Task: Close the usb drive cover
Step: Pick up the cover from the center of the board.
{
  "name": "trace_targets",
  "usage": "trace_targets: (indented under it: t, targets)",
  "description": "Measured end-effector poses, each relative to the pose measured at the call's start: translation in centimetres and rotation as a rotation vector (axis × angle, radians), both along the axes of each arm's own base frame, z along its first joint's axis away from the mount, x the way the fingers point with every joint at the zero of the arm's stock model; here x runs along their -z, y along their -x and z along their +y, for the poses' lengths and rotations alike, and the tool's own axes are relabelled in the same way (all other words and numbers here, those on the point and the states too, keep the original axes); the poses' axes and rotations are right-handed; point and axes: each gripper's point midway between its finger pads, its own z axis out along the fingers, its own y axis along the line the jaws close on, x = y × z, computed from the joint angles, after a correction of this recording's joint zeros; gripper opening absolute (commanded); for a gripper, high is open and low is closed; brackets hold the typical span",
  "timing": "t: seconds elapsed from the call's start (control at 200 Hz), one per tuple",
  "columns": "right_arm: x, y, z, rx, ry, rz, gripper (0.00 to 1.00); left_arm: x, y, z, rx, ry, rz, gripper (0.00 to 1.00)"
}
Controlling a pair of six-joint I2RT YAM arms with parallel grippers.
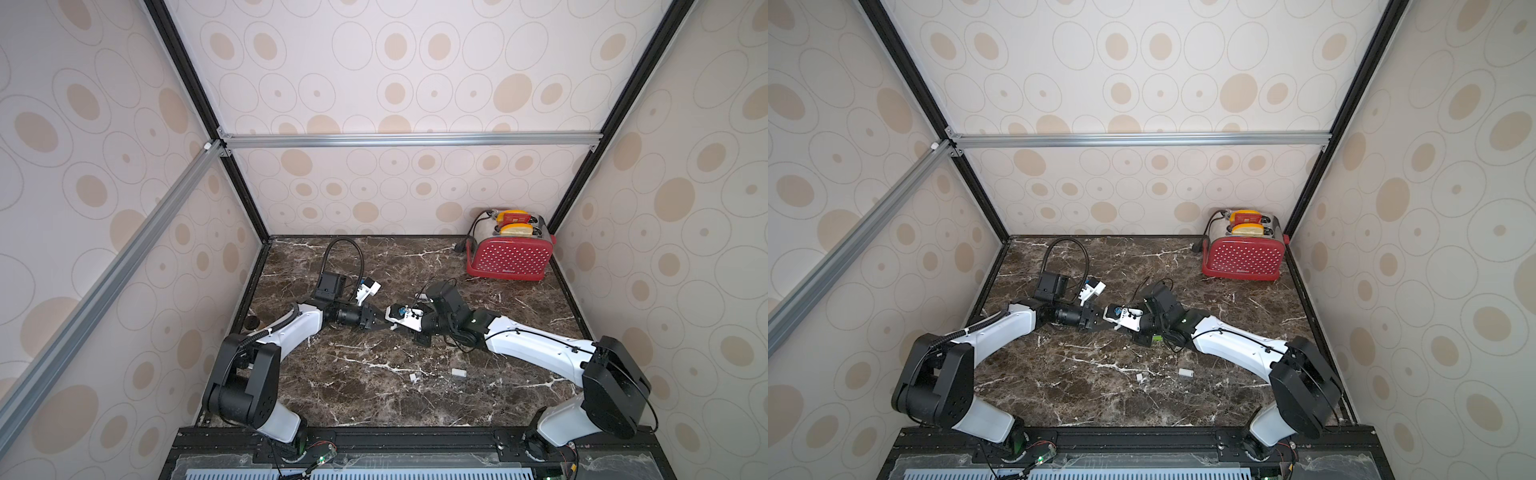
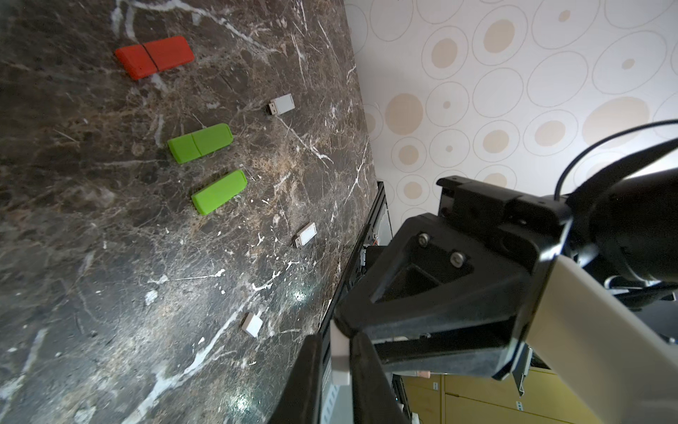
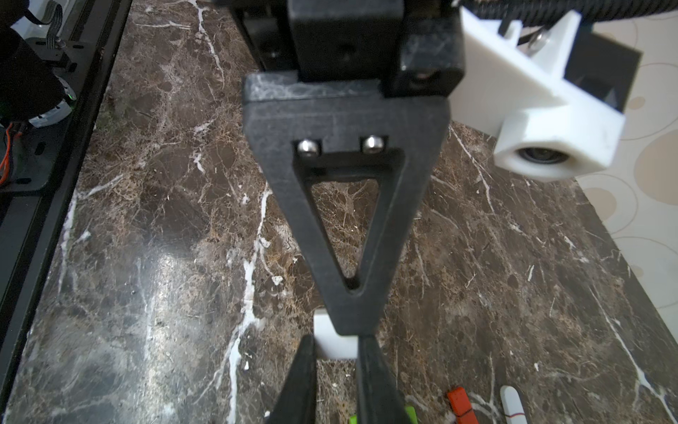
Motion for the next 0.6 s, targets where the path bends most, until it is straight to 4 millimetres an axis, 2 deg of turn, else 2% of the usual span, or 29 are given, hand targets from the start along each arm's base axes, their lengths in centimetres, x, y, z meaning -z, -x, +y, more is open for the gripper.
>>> trace_targets:
  t: [0.1,0.265,0.386,0.486,0.596]
  targets:
    - [0.01,-0.04,-0.01,0.002,0.001,-0.001,0.14,0.0,0.05,-0.05,0.002,0.0,0.0,0.26]
    - [-0.01,-0.08,-0.02,0.003,0.001,-0.003,0.14,-0.18,0.31,-0.22,0.014,0.011,0.005,0.25]
    - [0.01,-0.13,-0.05,0.006,0.003,-0.005,0.14,-0.27,0.45,-0.3,0.021,0.017,0.007,0.17]
    - [-0.02,-0.18,-0.04,0.007,0.003,-0.007,0.14,-0.24,0.43,-0.27,0.02,0.015,0.006,0.21]
    - [-0.02,-0.23,-0.06,0.01,0.004,-0.009,0.14,-0.3,0.54,-0.34,0.025,0.019,0.007,0.22]
